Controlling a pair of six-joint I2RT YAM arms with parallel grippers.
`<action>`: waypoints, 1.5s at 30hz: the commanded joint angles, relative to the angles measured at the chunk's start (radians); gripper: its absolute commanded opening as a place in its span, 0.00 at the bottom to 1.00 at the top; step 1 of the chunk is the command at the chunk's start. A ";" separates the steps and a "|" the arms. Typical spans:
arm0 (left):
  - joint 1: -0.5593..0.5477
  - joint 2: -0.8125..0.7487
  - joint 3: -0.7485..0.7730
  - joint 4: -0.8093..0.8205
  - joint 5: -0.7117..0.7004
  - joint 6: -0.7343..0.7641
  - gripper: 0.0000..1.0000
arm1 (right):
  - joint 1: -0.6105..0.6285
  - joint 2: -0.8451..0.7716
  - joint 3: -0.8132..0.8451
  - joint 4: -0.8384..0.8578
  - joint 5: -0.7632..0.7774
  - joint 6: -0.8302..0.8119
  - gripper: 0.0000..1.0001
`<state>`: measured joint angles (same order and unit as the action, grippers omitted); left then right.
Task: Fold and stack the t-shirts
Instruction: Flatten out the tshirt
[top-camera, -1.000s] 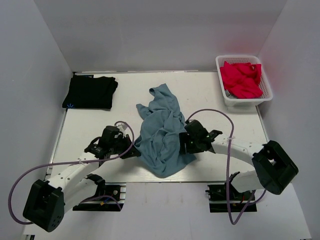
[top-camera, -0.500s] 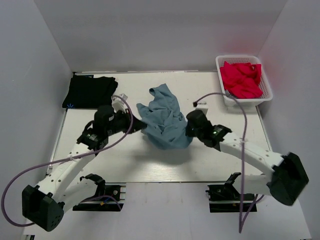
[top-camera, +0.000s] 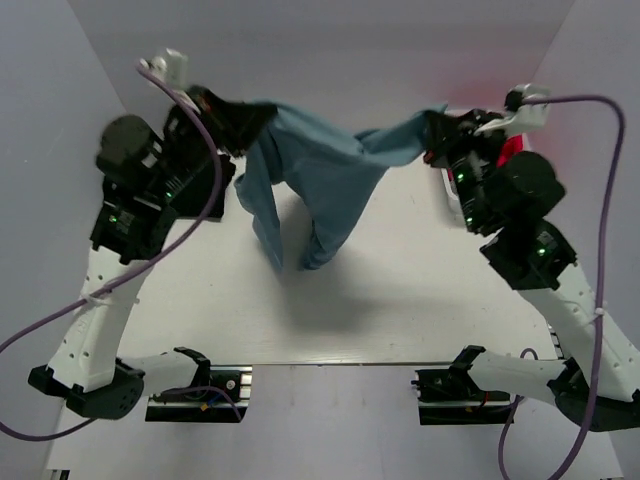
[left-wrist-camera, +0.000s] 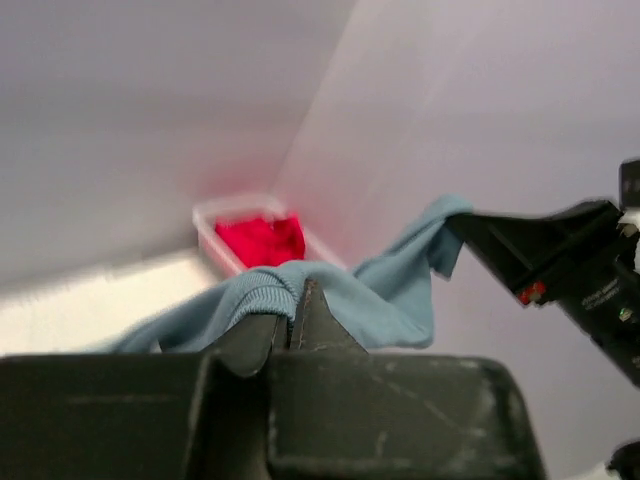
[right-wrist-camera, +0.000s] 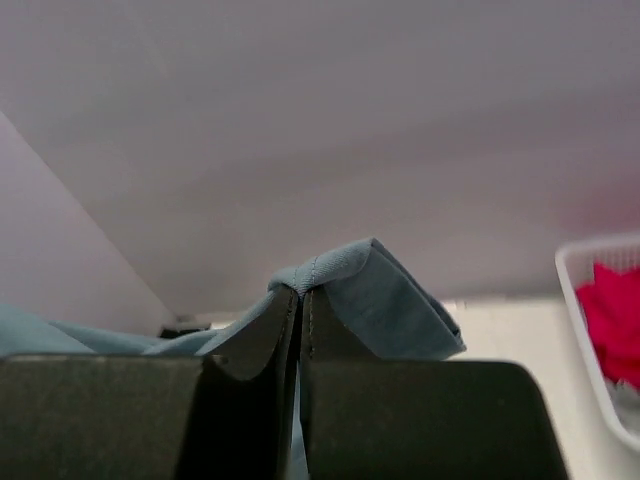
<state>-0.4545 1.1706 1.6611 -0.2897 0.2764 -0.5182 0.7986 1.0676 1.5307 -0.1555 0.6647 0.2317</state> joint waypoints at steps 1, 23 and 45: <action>-0.003 0.050 0.312 -0.075 -0.008 0.081 0.00 | 0.001 0.014 0.207 0.042 -0.026 -0.153 0.00; 0.027 0.162 0.675 -0.054 0.190 0.085 0.00 | -0.002 0.008 0.445 0.135 -0.219 -0.268 0.00; 0.068 0.863 0.351 0.006 -0.424 0.202 1.00 | -0.292 0.891 0.255 0.173 0.148 -0.056 0.04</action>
<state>-0.4057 1.9991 1.8893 -0.2832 -0.0959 -0.3073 0.5446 1.8919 1.7103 0.0566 0.8612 0.0254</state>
